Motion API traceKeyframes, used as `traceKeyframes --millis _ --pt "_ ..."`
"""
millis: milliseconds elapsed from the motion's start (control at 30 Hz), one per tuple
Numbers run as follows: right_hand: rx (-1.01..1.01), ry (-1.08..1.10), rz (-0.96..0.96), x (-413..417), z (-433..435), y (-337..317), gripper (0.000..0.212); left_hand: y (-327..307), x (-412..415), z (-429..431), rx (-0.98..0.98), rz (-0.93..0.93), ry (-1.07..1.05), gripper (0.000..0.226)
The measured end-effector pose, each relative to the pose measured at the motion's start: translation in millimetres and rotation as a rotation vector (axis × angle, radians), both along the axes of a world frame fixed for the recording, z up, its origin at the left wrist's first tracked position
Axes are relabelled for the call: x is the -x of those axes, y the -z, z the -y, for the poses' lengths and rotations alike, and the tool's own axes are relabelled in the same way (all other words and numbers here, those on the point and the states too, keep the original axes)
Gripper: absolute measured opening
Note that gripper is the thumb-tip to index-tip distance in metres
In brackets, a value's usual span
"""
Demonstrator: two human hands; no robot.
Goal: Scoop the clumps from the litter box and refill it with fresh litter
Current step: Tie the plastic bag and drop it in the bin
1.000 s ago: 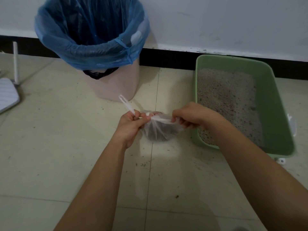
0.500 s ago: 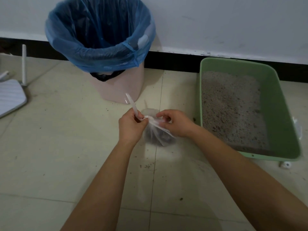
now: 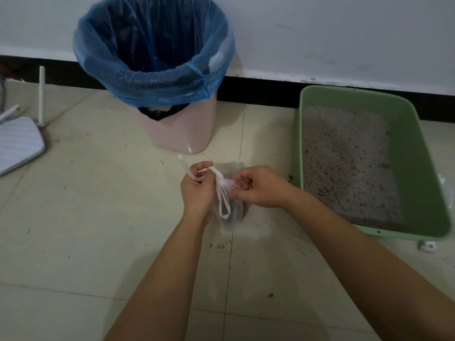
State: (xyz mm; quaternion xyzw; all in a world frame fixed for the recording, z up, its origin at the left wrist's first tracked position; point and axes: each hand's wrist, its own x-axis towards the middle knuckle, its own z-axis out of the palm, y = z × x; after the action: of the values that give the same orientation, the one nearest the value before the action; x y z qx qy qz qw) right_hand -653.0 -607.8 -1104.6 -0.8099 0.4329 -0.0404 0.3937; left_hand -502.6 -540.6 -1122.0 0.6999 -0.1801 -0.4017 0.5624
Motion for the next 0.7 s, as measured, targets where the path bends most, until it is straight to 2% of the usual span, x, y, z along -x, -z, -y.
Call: traceKeyframes --millis 233,367,467,567,700 --pt "-0.022 0.079 0.058 0.8 0.6 -2.7 0.024 -7.5 -1.8 2.4 0.039 -0.416 0.062 0.018" --pt "-0.078 0.135 0.102 6.1 4.9 1.1 0.028 -5.5 -9.5 1.8 0.081 -0.573 0.127 0.02" --pt "-0.151 0.157 0.147 6.8 6.8 3.3 0.028 -5.7 -8.2 2.3 0.081 -0.591 0.119 0.019" --pt "-0.224 0.119 0.142 8.3 9.7 1.4 0.021 -7.1 -6.4 3.5 0.045 -0.462 0.049 0.012" --pt "-0.329 0.095 0.085 13.7 16.2 -6.4 0.014 -7.0 -8.0 -0.3 0.036 -0.363 0.035 0.017"
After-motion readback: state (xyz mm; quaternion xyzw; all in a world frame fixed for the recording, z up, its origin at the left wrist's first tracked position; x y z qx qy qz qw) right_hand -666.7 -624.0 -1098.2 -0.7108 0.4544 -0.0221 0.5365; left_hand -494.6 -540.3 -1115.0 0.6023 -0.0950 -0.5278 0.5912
